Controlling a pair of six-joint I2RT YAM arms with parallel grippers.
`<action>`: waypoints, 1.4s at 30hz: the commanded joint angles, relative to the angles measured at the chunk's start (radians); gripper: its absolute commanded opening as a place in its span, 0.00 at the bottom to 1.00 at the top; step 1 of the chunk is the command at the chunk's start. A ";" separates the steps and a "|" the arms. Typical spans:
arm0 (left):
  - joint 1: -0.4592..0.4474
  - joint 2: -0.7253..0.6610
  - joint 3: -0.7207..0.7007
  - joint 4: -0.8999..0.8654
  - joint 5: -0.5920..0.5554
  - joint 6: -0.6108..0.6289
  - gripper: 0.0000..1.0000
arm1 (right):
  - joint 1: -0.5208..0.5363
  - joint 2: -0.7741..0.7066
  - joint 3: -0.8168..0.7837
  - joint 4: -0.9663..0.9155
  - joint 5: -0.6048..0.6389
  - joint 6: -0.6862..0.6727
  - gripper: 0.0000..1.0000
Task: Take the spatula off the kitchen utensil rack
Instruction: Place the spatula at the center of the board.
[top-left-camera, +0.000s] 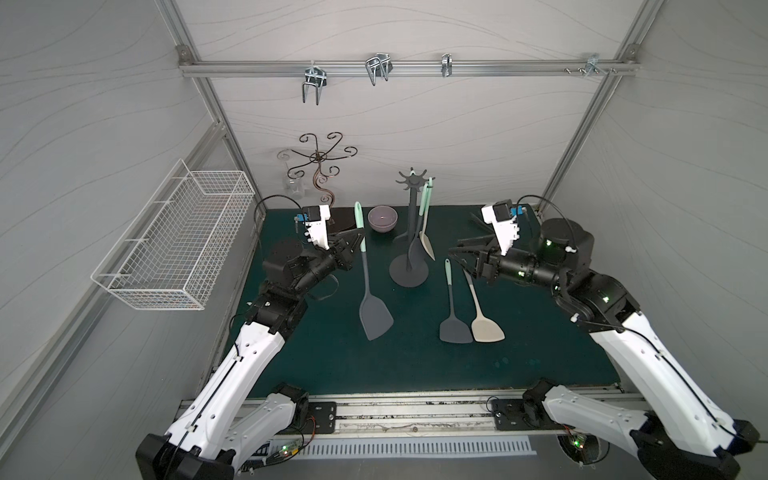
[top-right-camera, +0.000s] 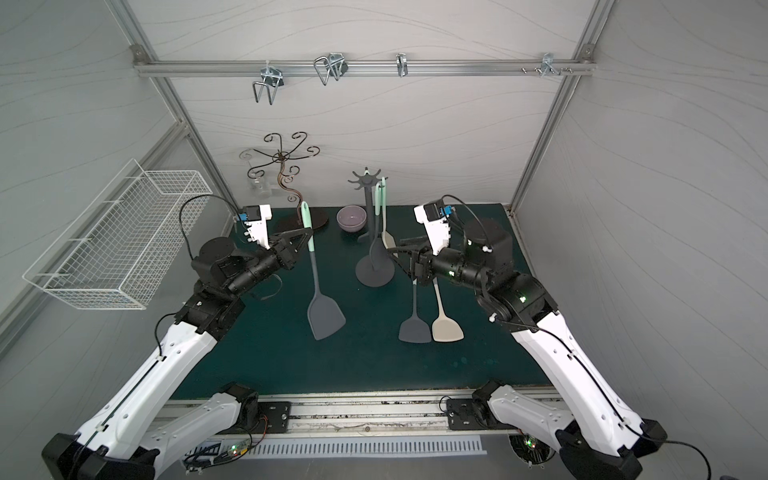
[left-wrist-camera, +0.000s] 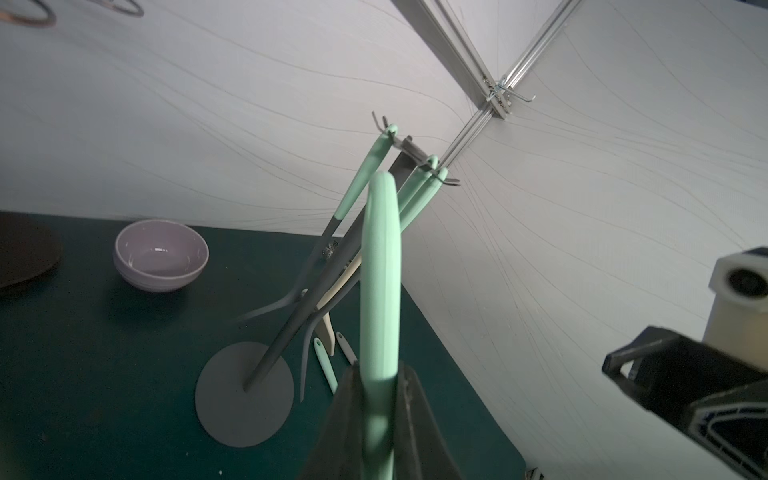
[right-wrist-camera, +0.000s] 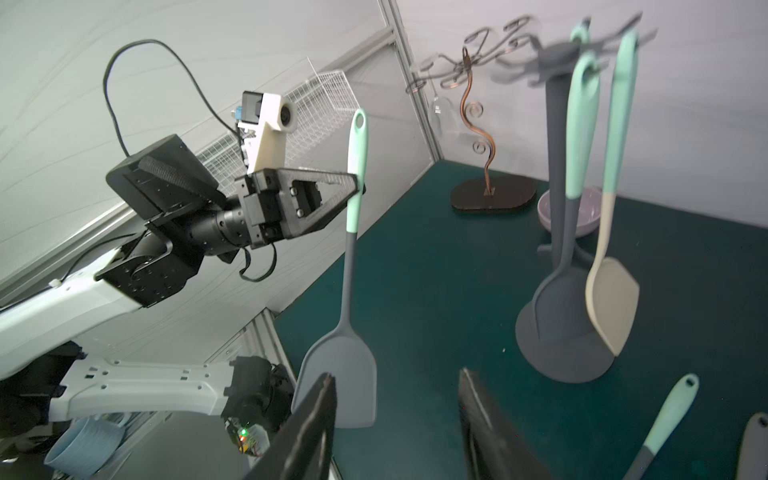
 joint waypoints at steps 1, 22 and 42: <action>0.003 0.009 -0.031 0.234 0.036 -0.178 0.00 | 0.092 0.007 -0.115 0.118 0.018 0.108 0.49; -0.011 -0.001 -0.093 0.300 0.138 -0.281 0.00 | 0.300 0.464 0.215 0.141 0.229 0.023 0.52; -0.011 -0.005 -0.045 0.190 0.158 -0.190 0.00 | 0.300 0.578 0.266 0.095 0.131 0.073 0.36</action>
